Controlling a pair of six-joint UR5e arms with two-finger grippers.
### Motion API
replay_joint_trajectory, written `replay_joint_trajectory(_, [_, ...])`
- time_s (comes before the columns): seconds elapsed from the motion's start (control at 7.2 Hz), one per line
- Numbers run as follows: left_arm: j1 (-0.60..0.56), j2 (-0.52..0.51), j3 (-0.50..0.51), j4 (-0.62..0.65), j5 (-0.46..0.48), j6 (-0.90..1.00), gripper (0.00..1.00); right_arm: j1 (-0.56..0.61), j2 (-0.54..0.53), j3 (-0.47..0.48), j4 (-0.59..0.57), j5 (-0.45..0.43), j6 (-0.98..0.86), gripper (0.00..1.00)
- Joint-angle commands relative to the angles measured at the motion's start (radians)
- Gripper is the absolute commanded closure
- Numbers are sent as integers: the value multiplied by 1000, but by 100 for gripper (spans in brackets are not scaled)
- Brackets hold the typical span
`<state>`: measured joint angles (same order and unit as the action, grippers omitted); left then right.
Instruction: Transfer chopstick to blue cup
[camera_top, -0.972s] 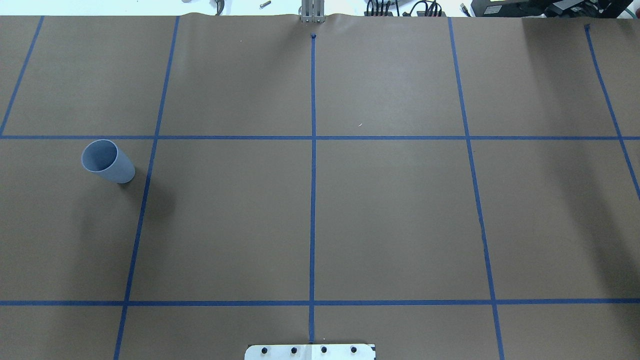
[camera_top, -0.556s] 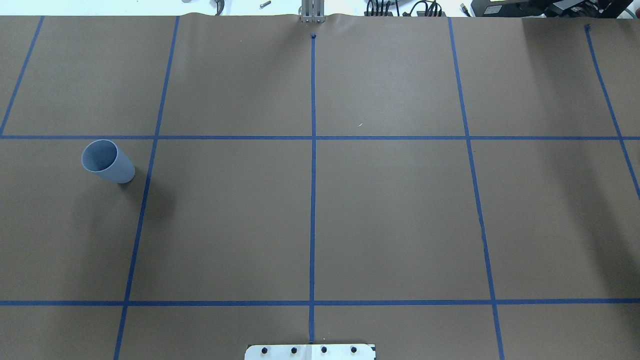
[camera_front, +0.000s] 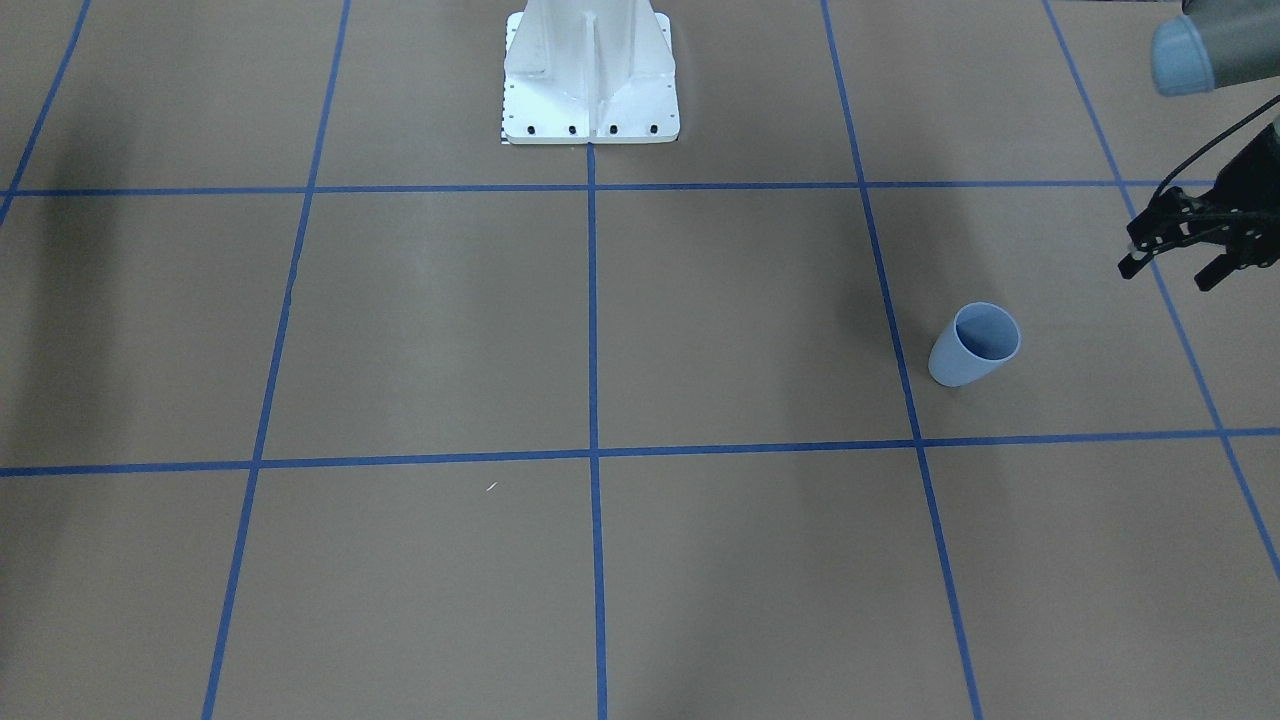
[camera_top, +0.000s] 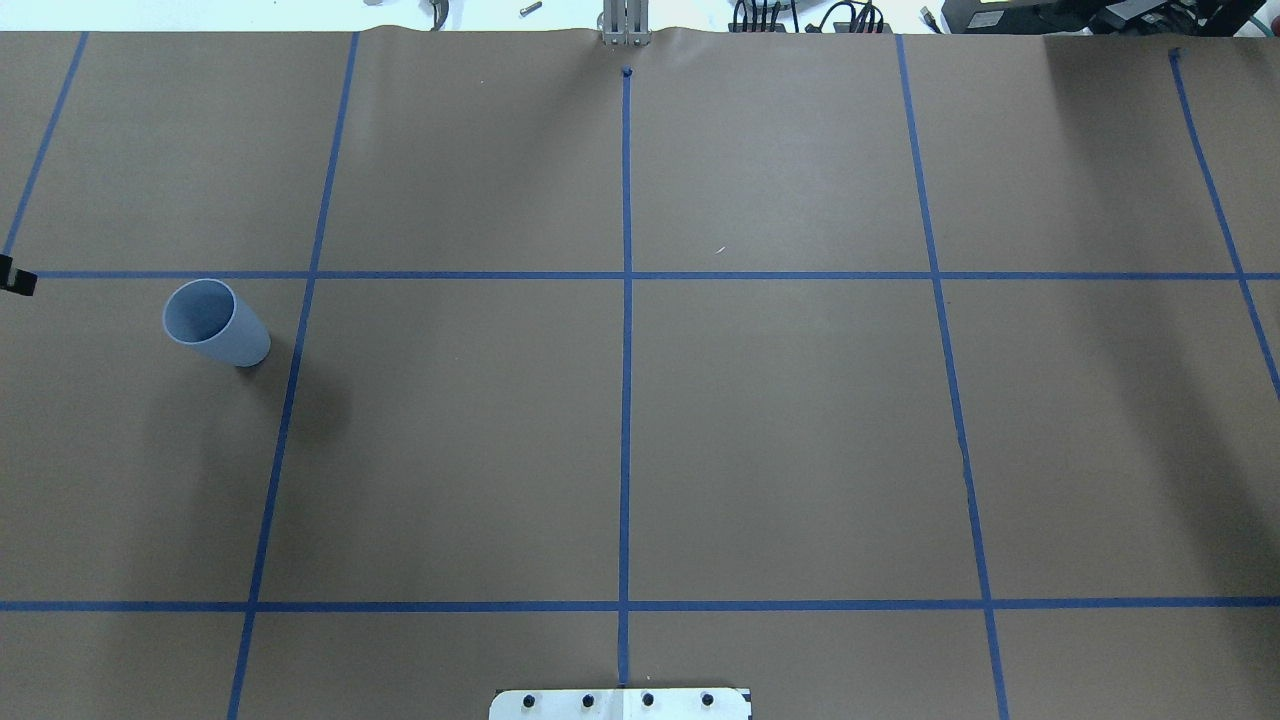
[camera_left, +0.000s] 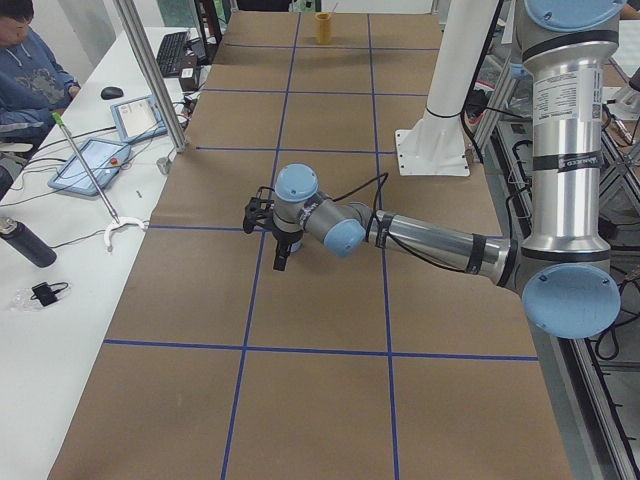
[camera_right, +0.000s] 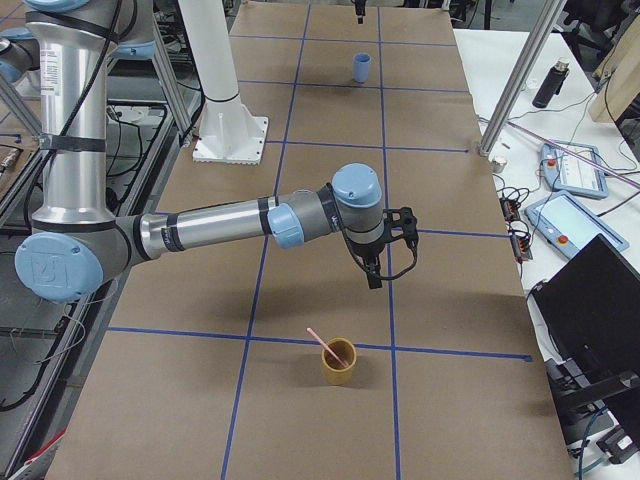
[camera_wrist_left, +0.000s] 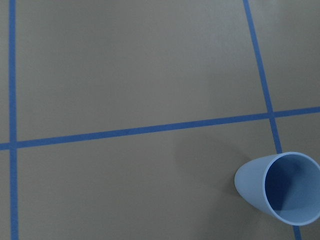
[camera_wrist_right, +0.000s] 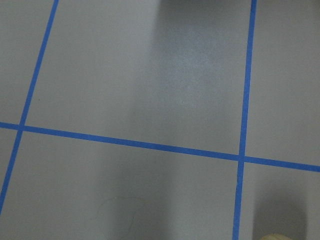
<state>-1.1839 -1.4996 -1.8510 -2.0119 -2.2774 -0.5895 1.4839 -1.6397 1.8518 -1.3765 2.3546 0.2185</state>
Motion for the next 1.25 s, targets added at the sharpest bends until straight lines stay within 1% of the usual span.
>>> replay_joint_trajectory(0.0, [82,-81,60,-1,27,-129,2,-2,3,1,1,0,-1,0])
replay_joint_trajectory(0.14, [119,-147,111,-1,29,-192,2,-2,3,6,2,2,1,0])
replay_joint_trajectory(0.42, [122,-159,121,1,26,-197,2,-2,3,7,5,3,1,0])
replay_joint_trajectory(0.69, [139,-211,195,-1,36,-226,2,-4,1,4,46,6,25,0])
replay_joint_trajectory(1.11, [196,-209,191,-4,52,-246,3,-5,1,3,47,6,25,0])
